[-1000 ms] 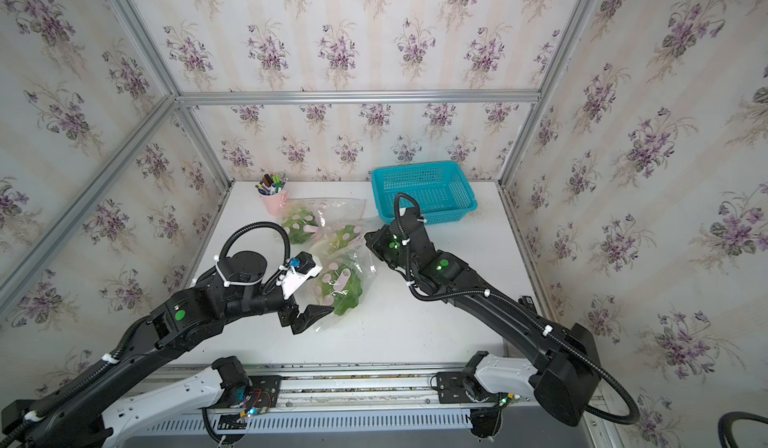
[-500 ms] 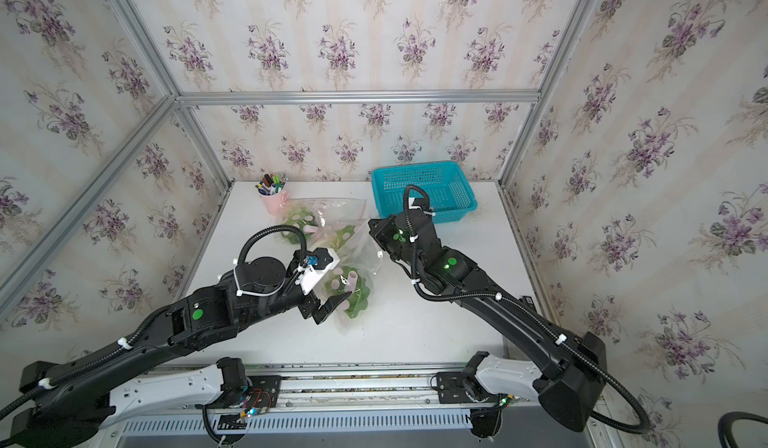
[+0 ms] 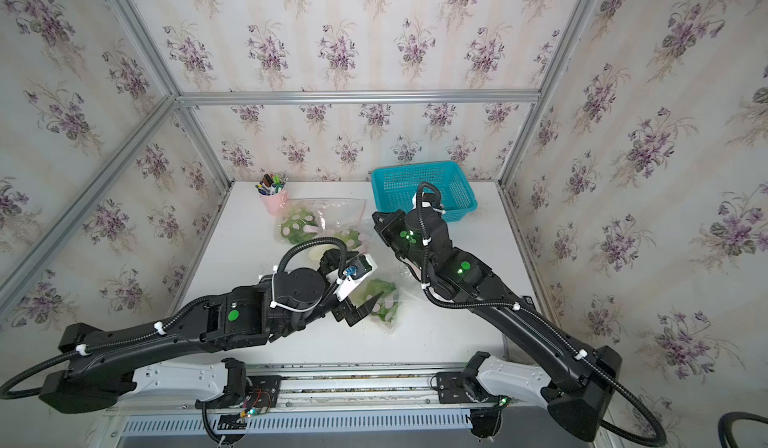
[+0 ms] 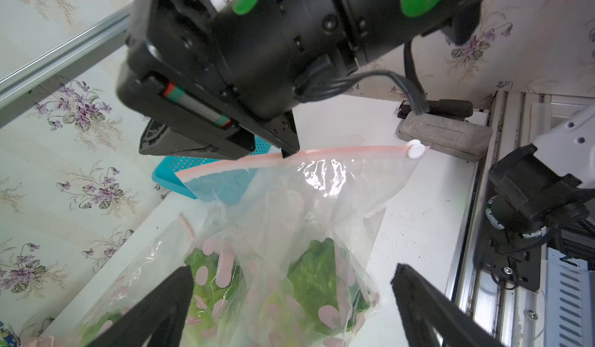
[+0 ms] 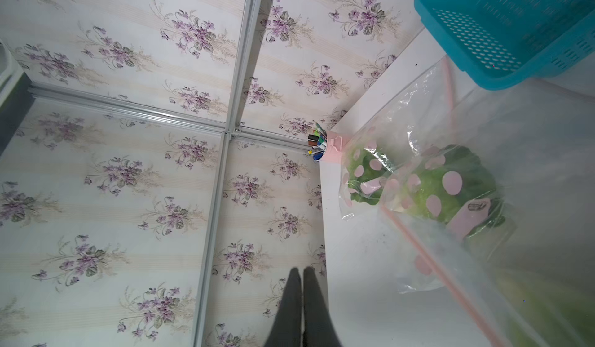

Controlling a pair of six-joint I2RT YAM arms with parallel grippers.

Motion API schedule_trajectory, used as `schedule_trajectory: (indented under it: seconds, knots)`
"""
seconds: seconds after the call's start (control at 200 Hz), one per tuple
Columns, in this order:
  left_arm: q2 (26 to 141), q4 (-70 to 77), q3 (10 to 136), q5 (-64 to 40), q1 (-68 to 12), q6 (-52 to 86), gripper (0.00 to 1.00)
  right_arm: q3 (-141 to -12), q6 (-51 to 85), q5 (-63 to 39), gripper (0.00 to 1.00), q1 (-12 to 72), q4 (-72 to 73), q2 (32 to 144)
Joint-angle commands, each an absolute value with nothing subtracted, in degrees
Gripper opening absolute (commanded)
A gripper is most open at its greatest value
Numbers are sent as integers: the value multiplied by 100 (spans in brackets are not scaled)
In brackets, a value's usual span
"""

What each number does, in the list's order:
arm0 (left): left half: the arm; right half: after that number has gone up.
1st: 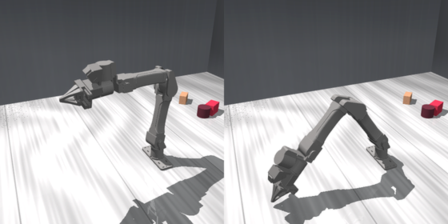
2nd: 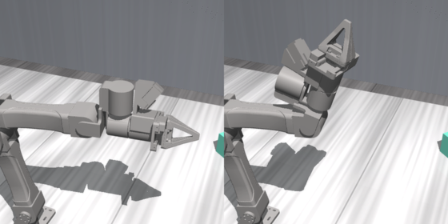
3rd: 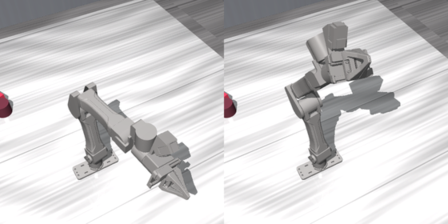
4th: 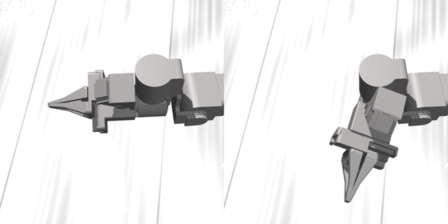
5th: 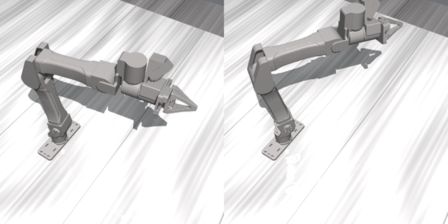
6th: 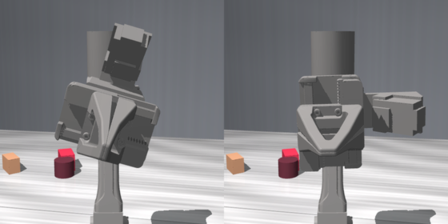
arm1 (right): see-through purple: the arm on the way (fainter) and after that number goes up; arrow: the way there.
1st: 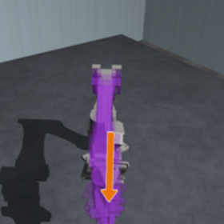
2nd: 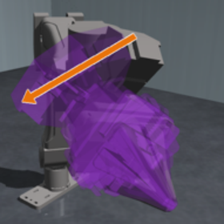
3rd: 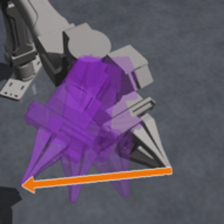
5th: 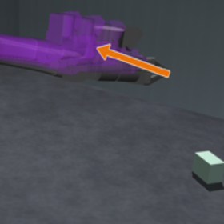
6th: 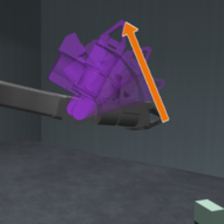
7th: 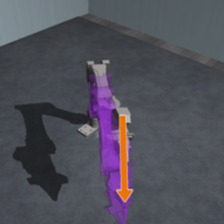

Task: Open the zip-top bag and take out the chinese cabbages
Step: Adjust the zipper food storage bag at the center of the board.

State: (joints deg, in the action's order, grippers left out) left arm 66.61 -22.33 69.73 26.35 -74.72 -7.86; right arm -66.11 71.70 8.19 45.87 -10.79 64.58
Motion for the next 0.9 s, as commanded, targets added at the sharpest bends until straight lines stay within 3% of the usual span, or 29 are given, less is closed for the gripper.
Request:
schedule_trajectory:
  seconds: [0.0, 0.065, 0.12, 0.15, 0.21, 0.26, 0.43, 0.585, 0.729, 0.894]
  knots:
    - [6688, -1996, 6885, 3043, -7534, -636, 99, -6673, 6214, 662, 0, 4588, -985, 6333]
    - [6630, -1995, 6772, 3087, -7548, -512, 99, -6830, 5483, 882, 0, 4570, -1476, 6169]
    - [6532, -1982, 6664, 3086, -7551, -433, 99, -7099, 4883, 1202, 41, 4492, -2175, 6041]
    - [6486, -1971, 6594, 3085, -7550, -402, 99, -7268, 4461, 1371, 57, 4451, -2537, 5985]
    - [6387, -1960, 6490, 3093, -7550, -372, 99, -7614, 3820, 1641, 73, 4352, -3271, 5913]
    - [6318, -1960, 6416, 3115, -7550, -348, 99, -7874, 3374, 1525, 79, 4164, -3814, 5917]
    - [6141, -1946, 6250, 3093, -7545, -297, 99, -7992, 2705, -345, 81, 3480, -5051, 6295]
    - [5843, -1929, 5990, 2991, -7548, -150, 99, -7490, 2608, -694, 81, 3480, -5389, 6159]
    - [5610, -1934, 5736, 2945, -7550, -80, 99, -7529, 2399, -1228, 76, 3480, -5628, 6048]
    - [5537, -1925, 5564, 2957, -7547, -13, 99, -7725, 2265, -1638, 77, 3492, -5801, 5913]
